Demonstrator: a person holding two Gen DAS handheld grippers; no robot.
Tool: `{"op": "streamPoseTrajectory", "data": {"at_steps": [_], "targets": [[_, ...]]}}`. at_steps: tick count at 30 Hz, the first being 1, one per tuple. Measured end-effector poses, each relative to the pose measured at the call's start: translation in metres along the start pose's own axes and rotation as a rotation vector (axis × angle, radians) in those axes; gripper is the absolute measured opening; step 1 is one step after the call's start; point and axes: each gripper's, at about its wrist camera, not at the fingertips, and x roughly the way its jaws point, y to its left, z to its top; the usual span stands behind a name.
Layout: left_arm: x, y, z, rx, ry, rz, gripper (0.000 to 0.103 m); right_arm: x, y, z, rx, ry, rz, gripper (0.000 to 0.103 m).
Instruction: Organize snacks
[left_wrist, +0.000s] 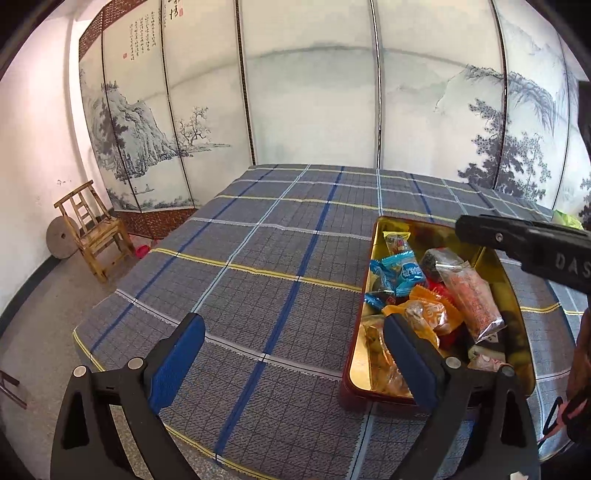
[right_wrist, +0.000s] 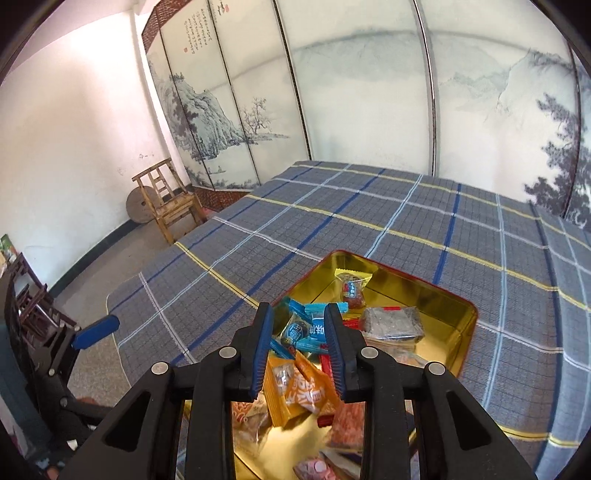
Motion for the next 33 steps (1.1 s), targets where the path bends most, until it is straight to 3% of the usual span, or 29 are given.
{"op": "streamPoseTrajectory", "data": {"at_steps": [4,11,25,33], "targets": [[-0.023,-0.003,0.006,-0.006,-0.062,-0.026,0.099,-0.048,0.007,-0.016,-0.050,-0.105,-0.044,0.049],[-0.066,-0.018,0.015,0.014,-0.161,-0.039,0.102,-0.118,0.015,-0.036,-0.131,-0.220,-0.120,0.060],[-0.145,-0.035,0.028,-0.042,-0.326,-0.077,0.103,-0.205,0.002,-0.069,-0.120,-0.321,-0.188,0.070],[-0.169,-0.054,0.038,0.005,-0.324,-0.145,0.103,-0.238,-0.006,-0.085,-0.102,-0.353,-0.207,0.074]]}}
